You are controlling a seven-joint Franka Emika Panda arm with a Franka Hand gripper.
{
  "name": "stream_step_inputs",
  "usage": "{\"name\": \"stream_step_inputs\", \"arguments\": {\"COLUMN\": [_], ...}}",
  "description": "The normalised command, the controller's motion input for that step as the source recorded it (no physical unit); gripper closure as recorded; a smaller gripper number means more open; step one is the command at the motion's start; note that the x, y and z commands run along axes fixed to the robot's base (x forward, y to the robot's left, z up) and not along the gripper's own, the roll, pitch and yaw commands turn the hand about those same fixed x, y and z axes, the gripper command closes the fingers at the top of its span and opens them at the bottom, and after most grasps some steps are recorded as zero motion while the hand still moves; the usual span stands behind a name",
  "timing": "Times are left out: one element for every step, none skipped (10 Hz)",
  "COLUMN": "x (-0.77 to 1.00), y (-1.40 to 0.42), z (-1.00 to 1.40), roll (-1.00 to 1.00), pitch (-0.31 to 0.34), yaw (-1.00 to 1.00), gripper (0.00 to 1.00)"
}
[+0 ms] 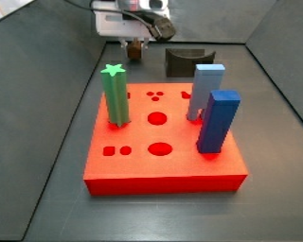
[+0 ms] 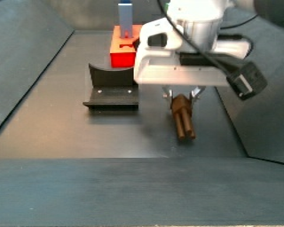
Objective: Pick up the 3 prong object. Move up. Rotate the 3 prong object. Place the 3 prong object on the fixture. Regrasp the 3 prong object. Move to above the board. Insert the 3 prong object.
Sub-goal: Move up, then place the 3 prong object on the fixture.
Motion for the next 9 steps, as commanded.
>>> {"name": "stream_step_inputs", "arguments": {"x": [-0.02, -0.02, -0.02, 0.0, 0.0, -0.01, -0.01, -0.02, -0.02], "y": [0.01, 0.01, 0.01, 0.0, 0.0, 0.0, 0.01, 0.01, 0.01], "z": [0.57, 0.48, 0.28, 1.0, 1.0, 1.0, 1.0, 1.0, 1.0], "roll": [0.01, 0.02, 0.04, 0.0, 0.01, 0.01, 0.03, 0.03, 0.05], "pitch": [0.043, 0.047, 0.053, 0.0, -0.001, 0.012, 0.027, 0.03, 0.036], "yaw": [-0.01, -0.01, -0.02, 0.0, 0.0, 0.0, -0.01, -0.02, -0.02], "gripper": [1.0, 1.0, 1.0, 1.0, 1.0, 1.0, 1.0, 1.0, 1.0]}}
